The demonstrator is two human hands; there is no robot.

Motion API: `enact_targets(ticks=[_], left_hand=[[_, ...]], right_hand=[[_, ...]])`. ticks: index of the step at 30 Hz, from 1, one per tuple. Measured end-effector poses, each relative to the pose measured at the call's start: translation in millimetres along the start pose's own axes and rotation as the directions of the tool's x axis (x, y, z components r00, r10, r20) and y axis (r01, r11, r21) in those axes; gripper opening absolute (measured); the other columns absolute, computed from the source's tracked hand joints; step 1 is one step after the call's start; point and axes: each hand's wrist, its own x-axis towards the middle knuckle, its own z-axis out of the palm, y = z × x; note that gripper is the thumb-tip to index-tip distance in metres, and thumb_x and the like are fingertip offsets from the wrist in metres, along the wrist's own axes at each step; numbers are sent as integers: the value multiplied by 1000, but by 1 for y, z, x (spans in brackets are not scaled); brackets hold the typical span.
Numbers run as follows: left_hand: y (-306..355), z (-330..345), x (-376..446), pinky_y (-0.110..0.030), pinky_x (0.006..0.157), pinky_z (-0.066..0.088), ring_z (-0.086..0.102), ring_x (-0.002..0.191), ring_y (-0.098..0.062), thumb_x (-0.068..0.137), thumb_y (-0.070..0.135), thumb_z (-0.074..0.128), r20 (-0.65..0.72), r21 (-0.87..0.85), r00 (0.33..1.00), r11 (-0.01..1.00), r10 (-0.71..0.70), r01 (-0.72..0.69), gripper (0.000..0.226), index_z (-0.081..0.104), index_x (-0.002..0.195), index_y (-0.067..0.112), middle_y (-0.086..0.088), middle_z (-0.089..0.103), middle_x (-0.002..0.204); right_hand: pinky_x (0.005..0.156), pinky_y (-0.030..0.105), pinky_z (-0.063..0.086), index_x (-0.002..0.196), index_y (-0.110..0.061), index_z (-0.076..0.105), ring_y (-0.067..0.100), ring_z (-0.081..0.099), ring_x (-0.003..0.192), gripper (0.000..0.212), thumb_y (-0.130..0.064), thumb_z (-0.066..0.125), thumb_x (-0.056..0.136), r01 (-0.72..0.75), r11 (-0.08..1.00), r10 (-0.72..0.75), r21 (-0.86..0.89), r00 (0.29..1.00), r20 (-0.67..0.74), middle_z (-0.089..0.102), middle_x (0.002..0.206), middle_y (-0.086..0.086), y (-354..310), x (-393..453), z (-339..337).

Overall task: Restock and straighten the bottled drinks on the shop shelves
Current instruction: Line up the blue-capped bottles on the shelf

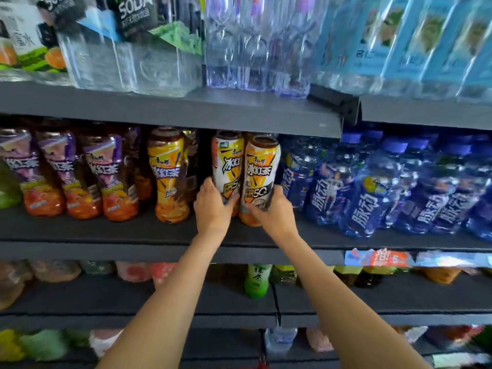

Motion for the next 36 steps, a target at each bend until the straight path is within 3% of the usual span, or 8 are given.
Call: enact_targets(ticks=[8,13,20,23,26,29,33,36], left_hand=[[5,-18,-19,-43,89,44,53,108,-33,79,31,70,-120,64,990,994,-77,86,53,44,115,2,-15,55,113],[4,-24,-22,-40,87,43,53,108,-32,77,30,73,-139,53,988,996,-62,70,54,46,114,1,-15,55,112],[6,-32,-19,-40,78,45,54,103,-33,68,30,78,-90,30,994,997,-67,70,58,44,105,1,-17,56,105],[5,-41,-25,-37,76,44,55,104,-32,69,31,77,-36,47,998,997,-60,62,58,43,107,3,-14,57,108],[0,-57,-37,-33,75,40,55,105,-32,71,34,75,-7,98,999,994,-43,43,57,43,109,6,-12,59,110],[-10,-77,-45,-35,78,41,56,105,-33,72,40,73,19,157,1000,987,-20,17,57,44,110,9,-10,61,110],[-22,-99,-47,-32,77,40,57,104,-29,71,38,75,44,150,999,989,-8,1,54,46,109,12,-7,61,110],[-31,-108,-44,-29,72,36,56,102,-27,71,33,76,43,98,999,995,-17,13,49,43,103,15,-6,60,108]], right_hand=[[86,48,47,108,-4,40,34,57,105,52,-36,69,80,45,994,-42,-103,998,38,57,114,15,7,-2,-15],[85,44,46,109,-3,39,35,54,107,51,-33,69,81,-58,988,50,-141,997,-57,55,114,16,16,-6,-31],[80,38,44,110,-2,39,33,53,109,51,-31,69,81,-120,980,112,-158,992,-60,55,116,16,11,-7,-32],[88,37,41,120,0,39,34,45,115,56,-25,71,80,-140,980,108,-141,972,-210,45,122,17,5,-18,-25],[91,34,41,122,0,46,29,47,110,50,-14,69,80,103,989,-137,-104,898,-419,45,120,15,-12,-46,-11],[92,28,39,120,-1,51,27,50,109,37,-15,62,87,359,930,-368,-80,914,-172,51,115,14,-35,-49,15],[105,29,30,138,7,30,30,34,131,54,-18,51,95,245,968,-241,-64,969,56,36,140,19,-52,-5,47],[115,31,18,141,13,13,33,18,141,63,-14,47,96,151,982,-144,-115,987,65,16,151,23,-52,22,73]])
